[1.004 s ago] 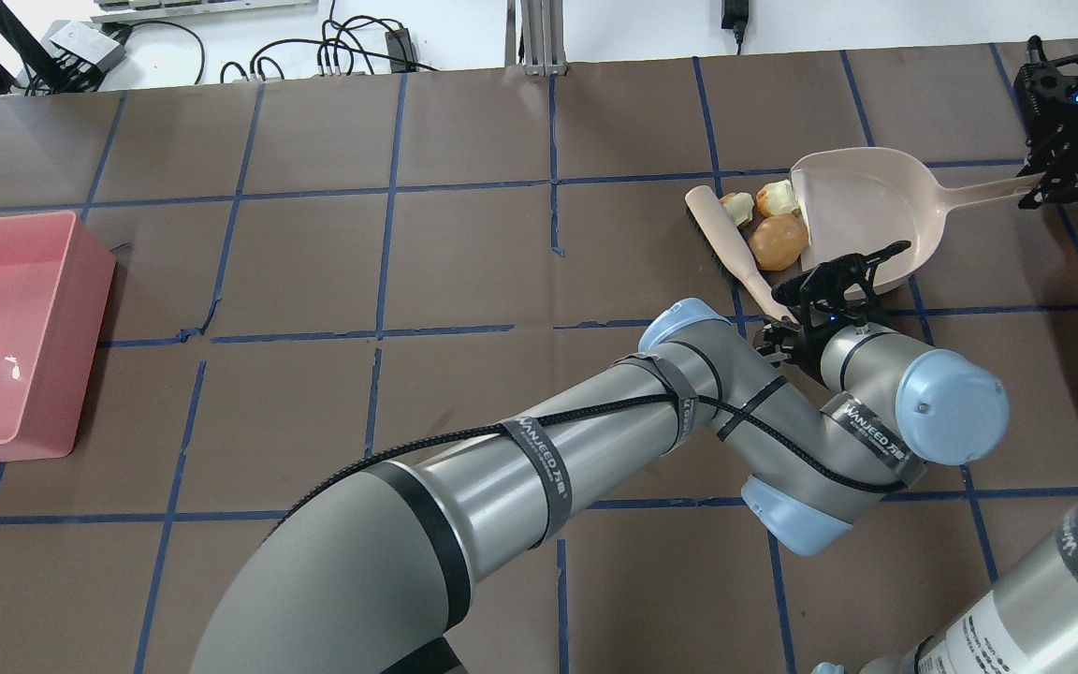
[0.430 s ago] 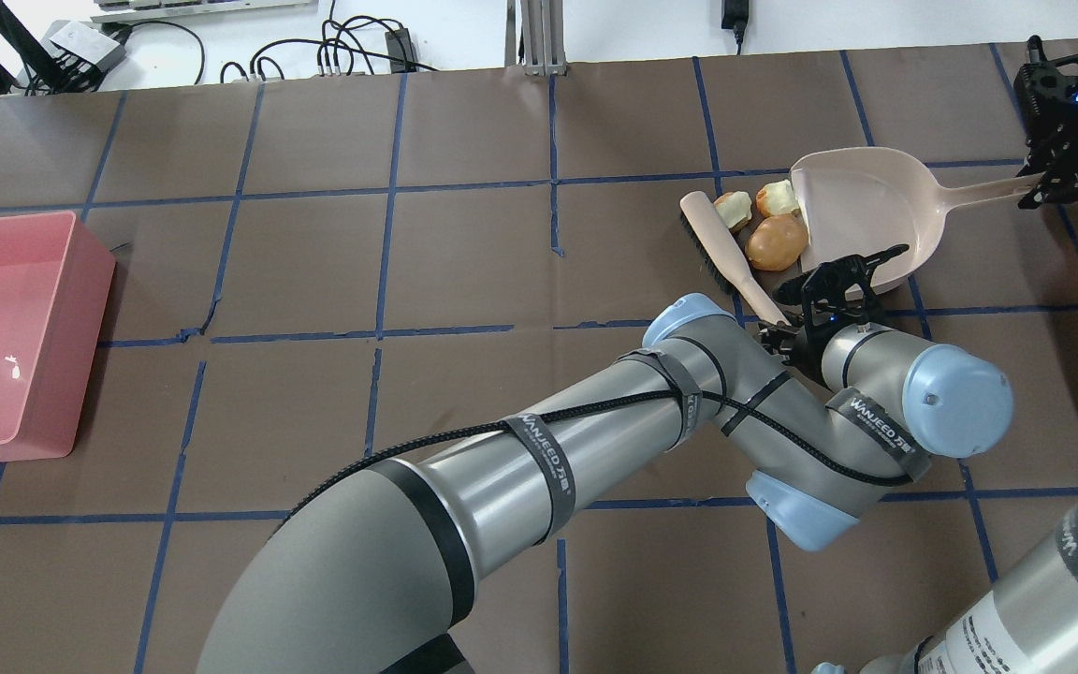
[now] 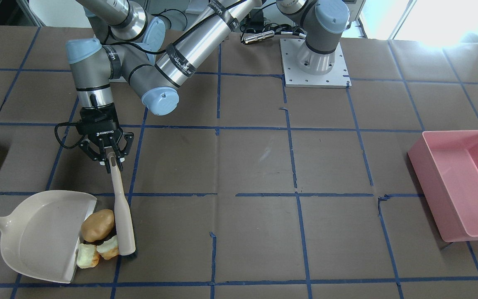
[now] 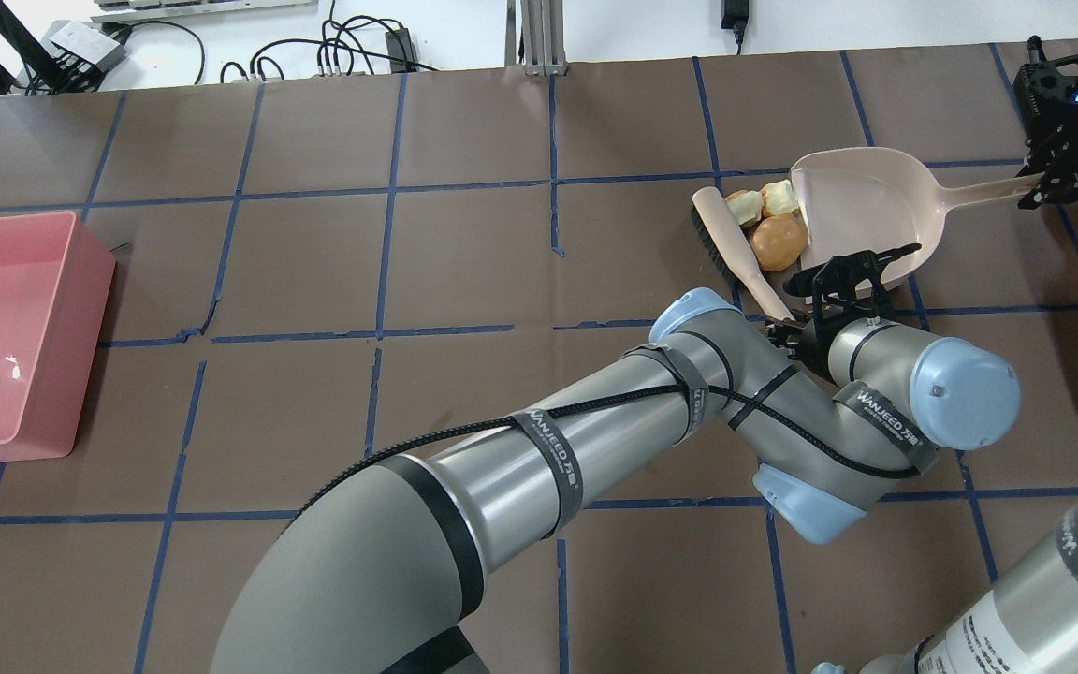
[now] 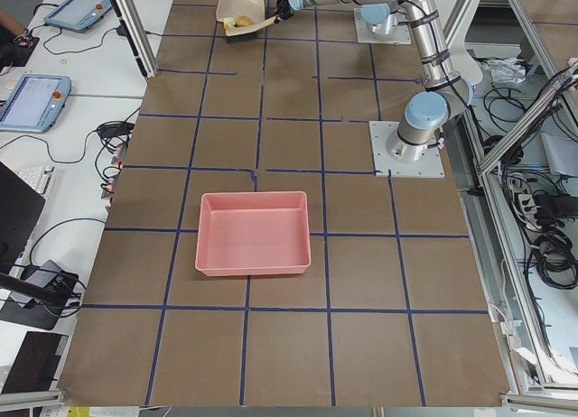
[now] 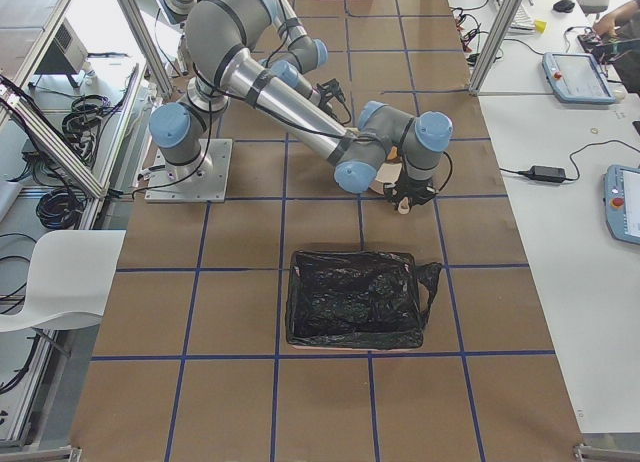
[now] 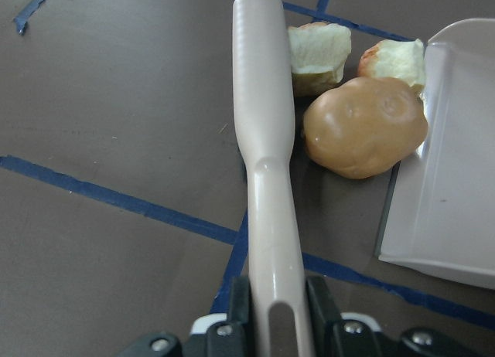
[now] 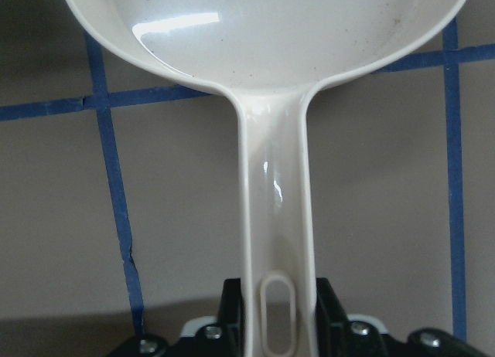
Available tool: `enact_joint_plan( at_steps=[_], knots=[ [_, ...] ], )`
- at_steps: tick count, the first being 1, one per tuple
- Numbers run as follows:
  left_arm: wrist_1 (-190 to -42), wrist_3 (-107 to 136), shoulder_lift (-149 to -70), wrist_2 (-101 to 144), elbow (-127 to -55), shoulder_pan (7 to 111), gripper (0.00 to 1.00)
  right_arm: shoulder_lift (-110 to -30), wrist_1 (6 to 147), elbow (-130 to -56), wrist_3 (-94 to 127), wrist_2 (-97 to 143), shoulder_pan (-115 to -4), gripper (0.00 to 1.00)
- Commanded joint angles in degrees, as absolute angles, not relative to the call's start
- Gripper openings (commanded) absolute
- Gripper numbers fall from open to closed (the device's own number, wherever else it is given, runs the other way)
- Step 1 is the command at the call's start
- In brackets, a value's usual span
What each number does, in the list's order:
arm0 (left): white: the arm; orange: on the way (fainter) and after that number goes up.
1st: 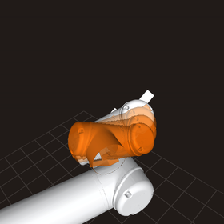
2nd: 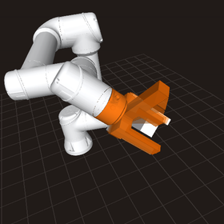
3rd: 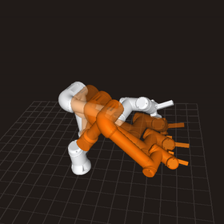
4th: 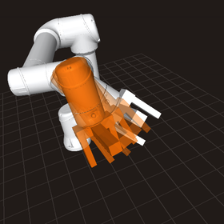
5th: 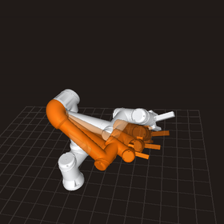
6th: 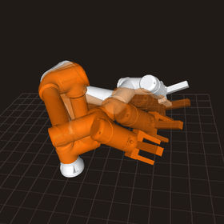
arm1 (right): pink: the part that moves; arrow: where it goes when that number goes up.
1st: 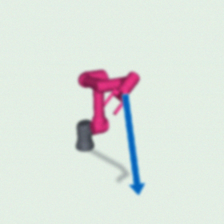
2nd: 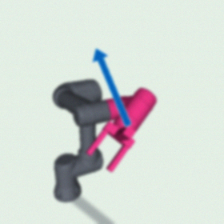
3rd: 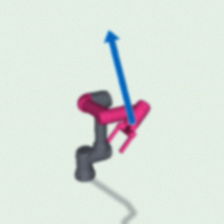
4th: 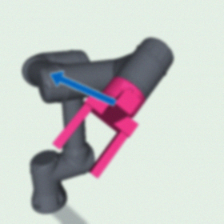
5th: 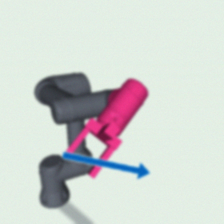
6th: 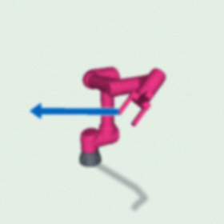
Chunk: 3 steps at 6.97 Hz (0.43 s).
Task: Sweep and dump trash in nearest bin
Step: 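Sweep the potato and bread pieces into the dustpan with the left gripper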
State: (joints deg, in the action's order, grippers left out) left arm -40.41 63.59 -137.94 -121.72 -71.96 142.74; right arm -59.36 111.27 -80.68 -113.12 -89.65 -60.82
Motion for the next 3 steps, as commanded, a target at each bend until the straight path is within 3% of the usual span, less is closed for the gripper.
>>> enact_joint_plan(
  at_steps=[1,3],
  knots=[
    [-41.1,59.0,-138.4,-119.6,-70.6,142.7,0.0,-59.3,111.3,-80.7,-113.1,-89.6,-60.8,0.0],
    [-41.0,54.0,-138.5,-118.6,-70.1,142.8,0.0,-59.3,111.3,-80.7,-113.1,-89.6,-60.8,0.0]
  ],
)
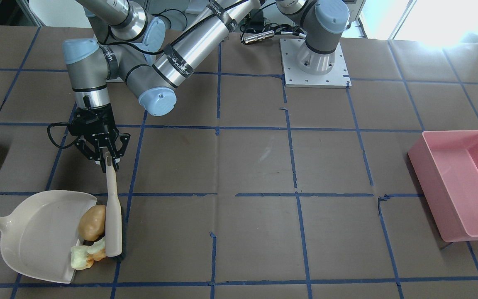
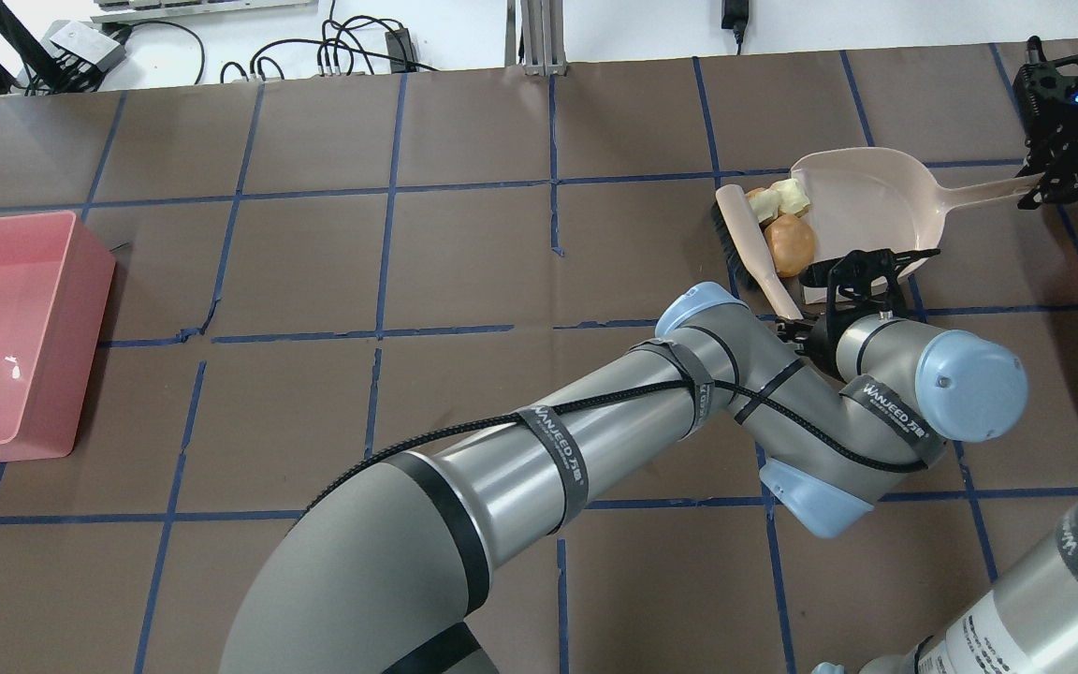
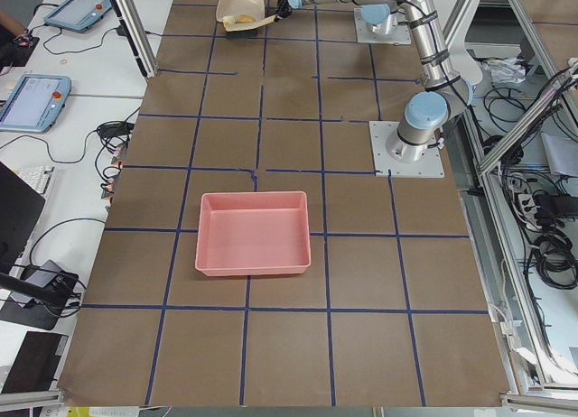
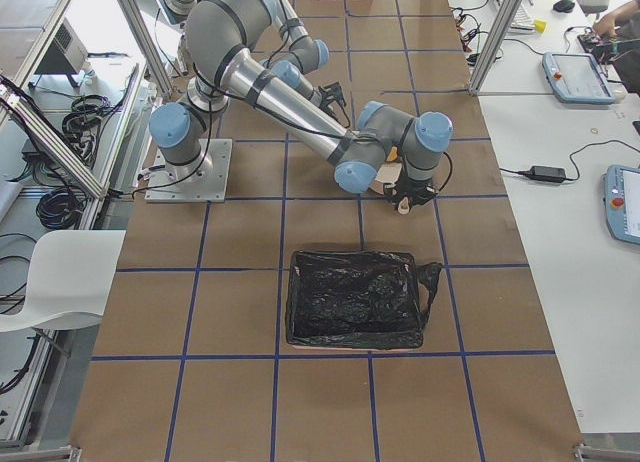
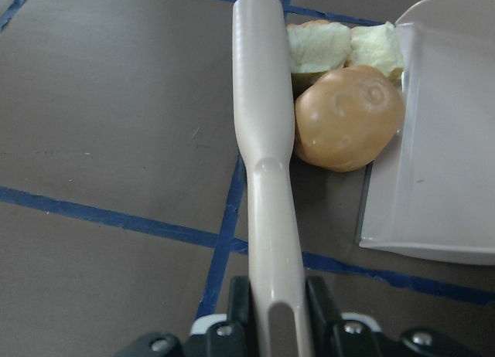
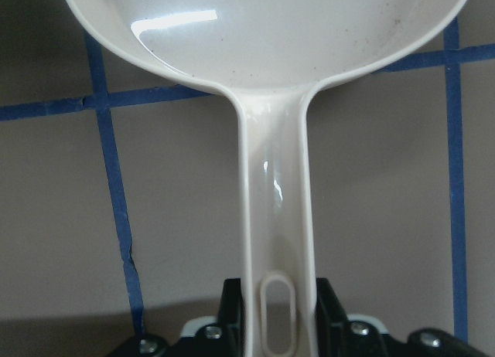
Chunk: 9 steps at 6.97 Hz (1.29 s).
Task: Sweep and dump trash in nearest bin
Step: 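Sweep the potato and bread pieces into the dustpan with the left gripper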
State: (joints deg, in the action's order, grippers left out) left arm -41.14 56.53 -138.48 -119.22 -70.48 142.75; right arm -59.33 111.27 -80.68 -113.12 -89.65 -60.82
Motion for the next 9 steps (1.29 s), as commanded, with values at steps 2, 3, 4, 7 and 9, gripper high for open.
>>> enact_joint_plan(
  at_steps=[2,3,4,7,9],
  knots=[
    [-41.2,44.5,-138.7,-116.3,-67.5,142.7,0.0,-59.2,111.4,-80.8,-113.1,-89.6,-60.8,0.0],
    [-41.2,40.0,-138.3,-115.1,-66.5,142.7,0.0,-59.2,111.4,-80.7,-113.1,-89.6,-60.8,0.0],
    [-41.0,34.2,-138.3,-114.3,-66.2,142.7,0.0,-59.2,111.4,-80.8,-113.1,-89.6,-60.8,0.0],
    [-41.4,20.3,-138.2,-110.8,-65.7,142.7,0.0,-59.1,111.4,-80.8,-113.1,-89.5,-60.8,0.0],
    [-41.8,24.4,-136.5,-110.7,-66.1,142.7,0.0,-59.1,111.4,-80.8,-113.1,-89.5,-60.8,0.0]
  ],
)
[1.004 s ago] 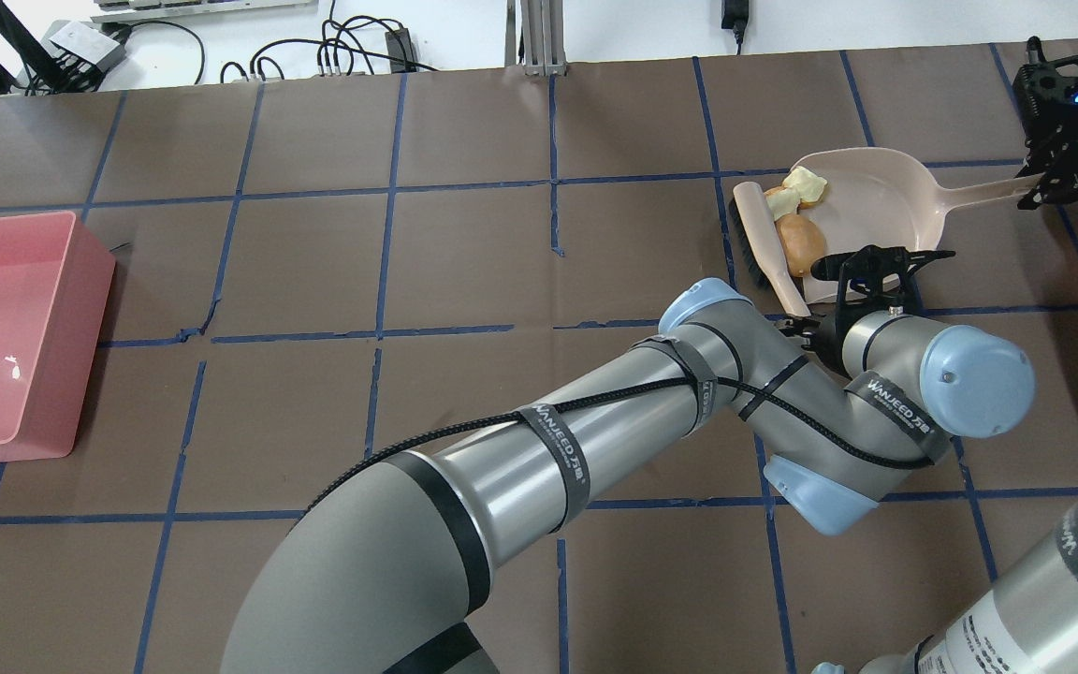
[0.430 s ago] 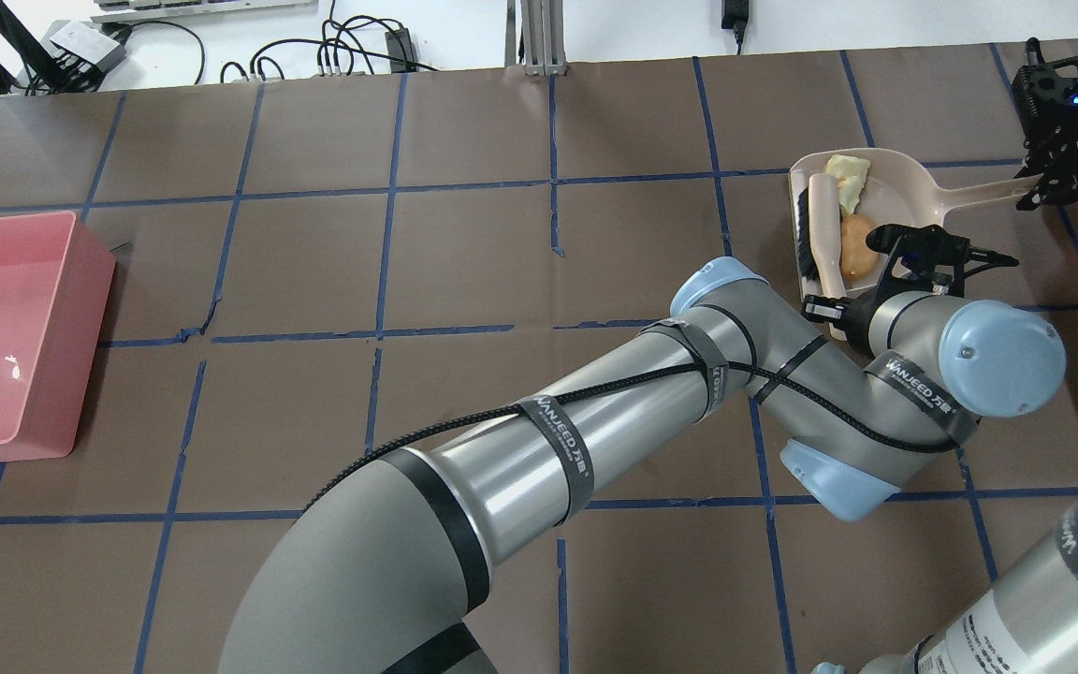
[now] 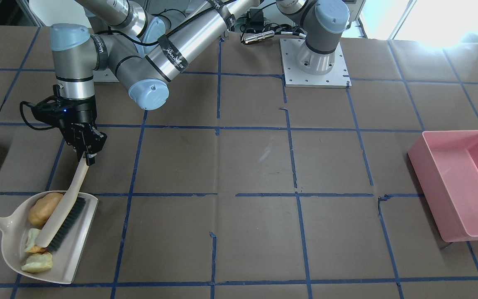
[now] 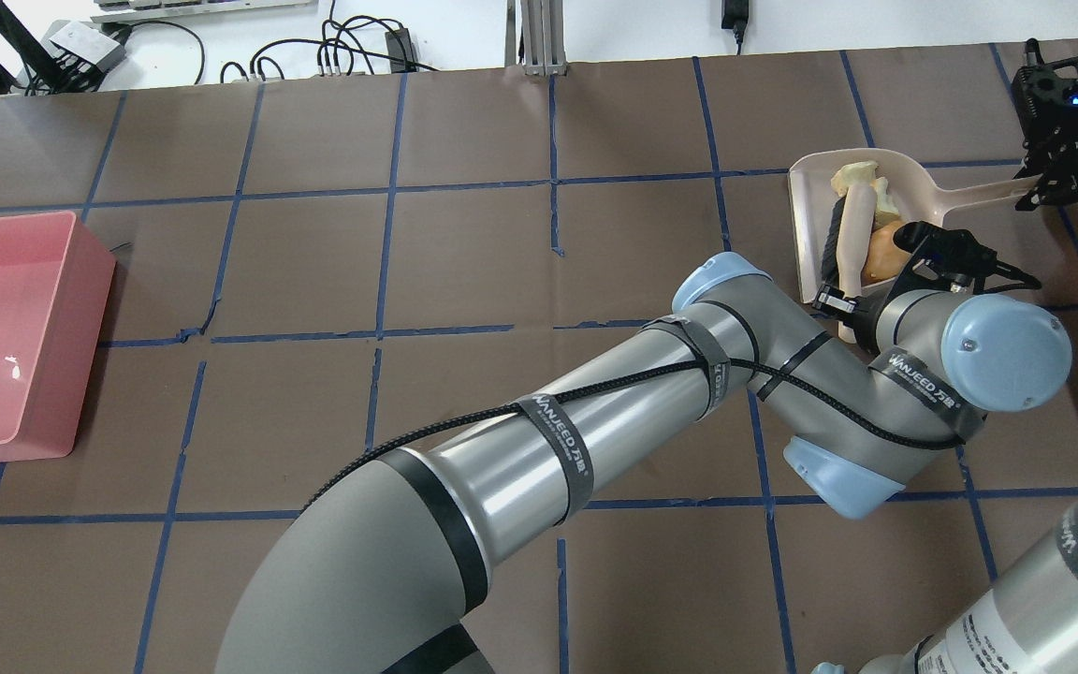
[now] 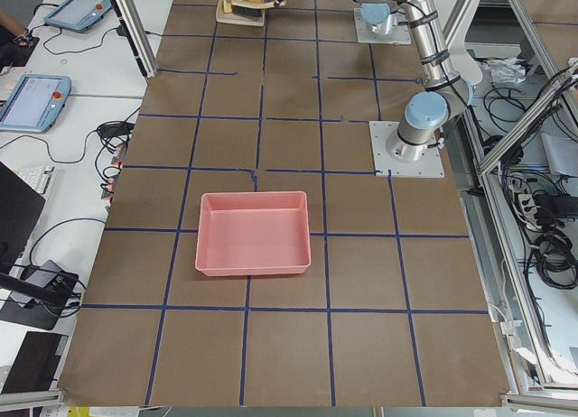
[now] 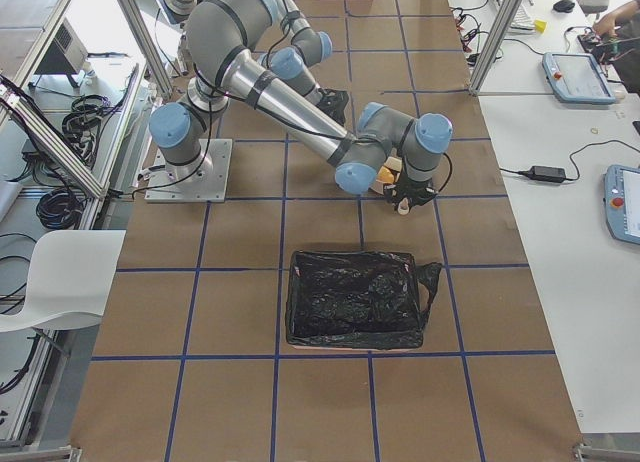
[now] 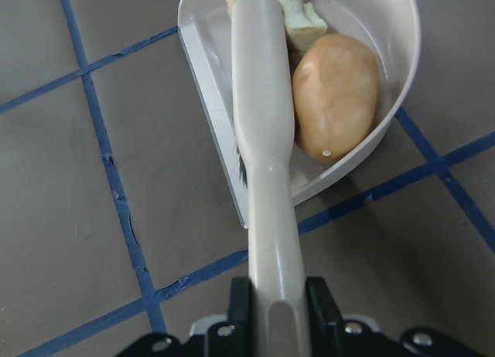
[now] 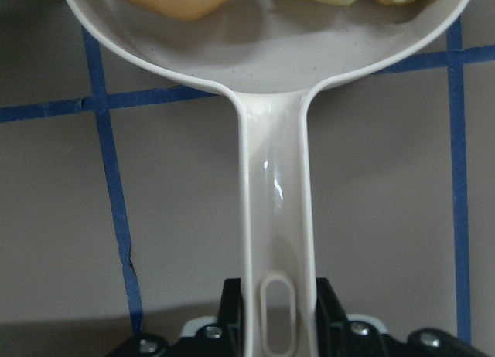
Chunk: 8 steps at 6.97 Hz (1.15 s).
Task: Sweep and dump trash in nearest bin
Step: 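Pull the brush back with the left gripper while the right gripper lifts the dustpan away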
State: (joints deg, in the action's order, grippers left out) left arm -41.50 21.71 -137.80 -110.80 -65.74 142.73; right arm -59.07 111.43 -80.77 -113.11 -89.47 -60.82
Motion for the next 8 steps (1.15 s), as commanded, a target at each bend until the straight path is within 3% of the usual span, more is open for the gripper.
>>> enact_joint_plan(
  at_steps=[1,4,5,8],
  knots=[
    [-41.8,27.2,-135.5,-110.7,-66.3,142.6,0.0,-59.1,111.4,-80.8,-113.1,-89.5,-60.8,0.0],
    [-46.5,30.1,-131.5,-111.3,-69.8,140.5,0.0,-58.2,112.0,-80.9,-113.6,-89.0,-60.7,0.0],
    [-47.7,31.3,-127.0,-111.4,-75.4,138.2,0.0,-58.2,112.0,-80.8,-113.6,-89.0,-60.6,0.0],
    [-43.1,37.2,-105.4,-110.6,-105.0,132.8,0.0,-58.1,112.1,-80.4,-113.6,-87.7,-60.2,0.0]
  ],
)
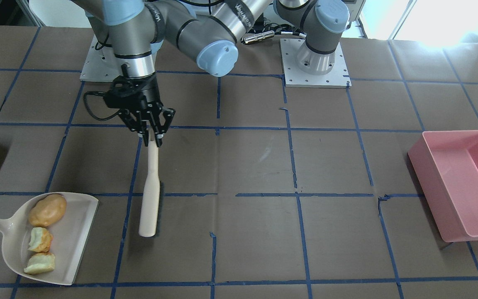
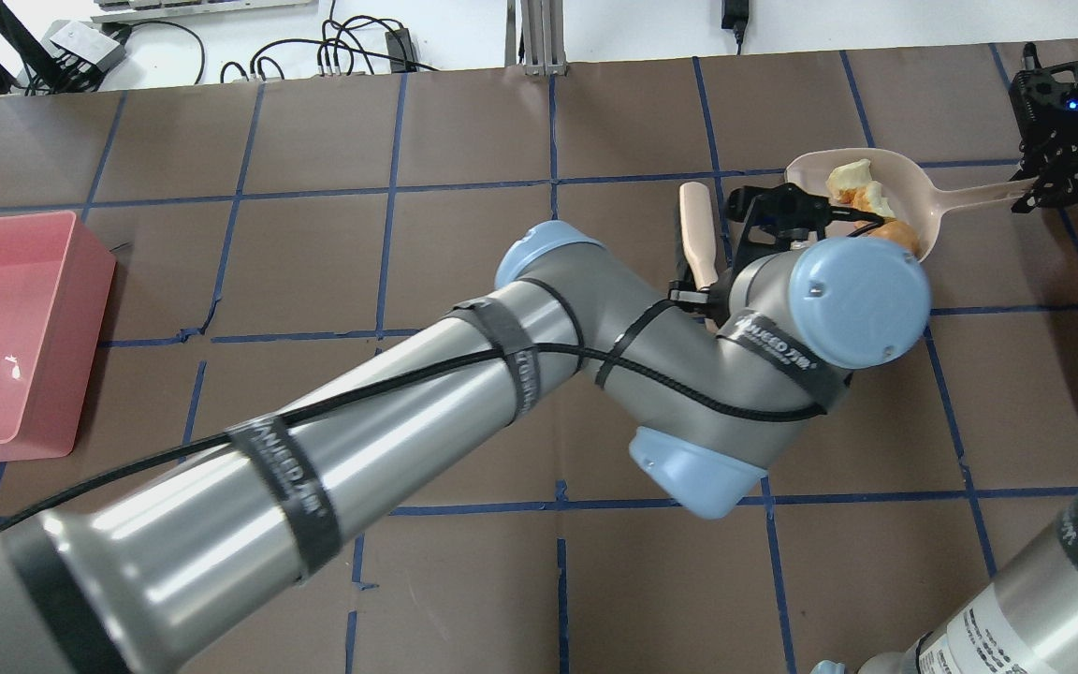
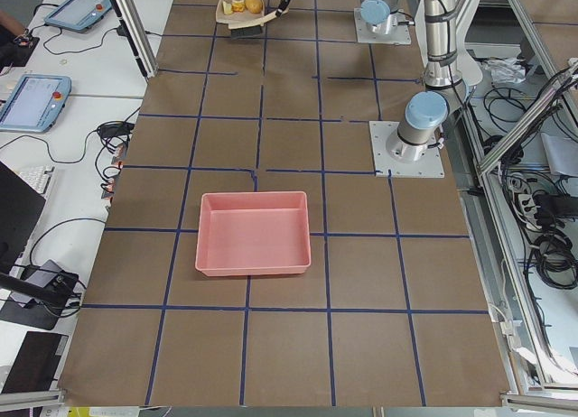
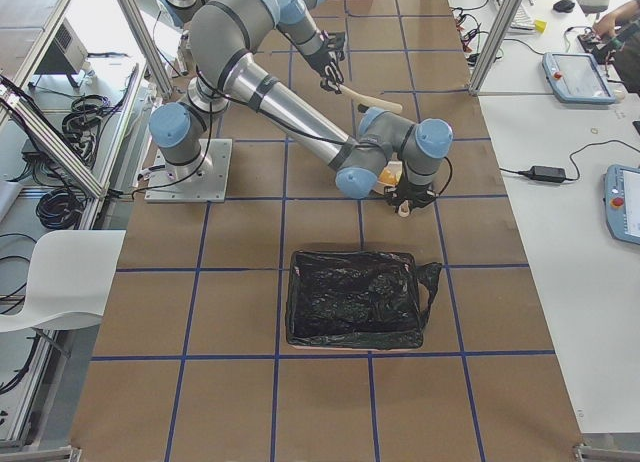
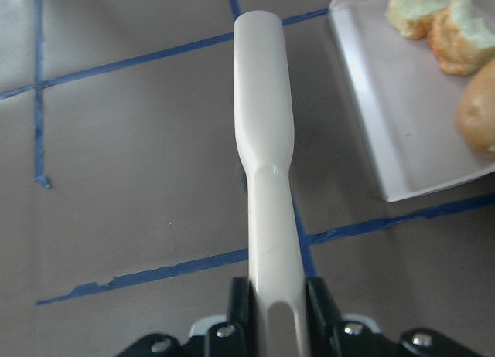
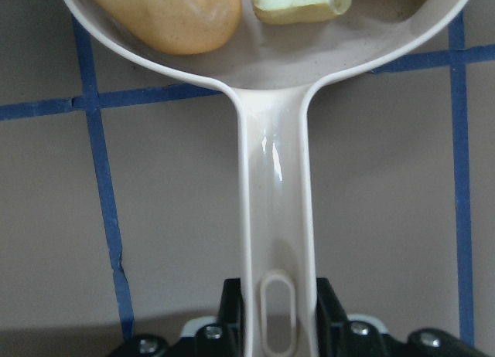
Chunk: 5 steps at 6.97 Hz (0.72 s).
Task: Sweep and dump trash in nearest bin
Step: 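Pull the brush back with the left gripper while the right gripper lifts the dustpan away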
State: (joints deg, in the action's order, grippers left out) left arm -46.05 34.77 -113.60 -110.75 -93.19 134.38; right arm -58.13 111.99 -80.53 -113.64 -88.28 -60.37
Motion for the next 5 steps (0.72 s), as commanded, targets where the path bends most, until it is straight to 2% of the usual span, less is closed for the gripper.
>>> enact_joint_plan(
  at_steps=[1,3,5],
  knots=[
    [-38.8,40.8,-100.9,-110.6,-112.9,133.7,0.0,-58.2,112.1,-80.2,-113.6,-87.6,-60.2,0.0],
    [-38.6,48.6,-93.0,-109.0,-122.9,135.0,0.0,-58.8,112.1,-79.3,-112.7,-85.0,-58.7,0.0],
    [-38.3,50.1,-89.1,-108.6,-126.2,135.9,0.0,-59.1,111.1,-78.1,-110.1,-82.0,-55.5,0.0]
  ],
)
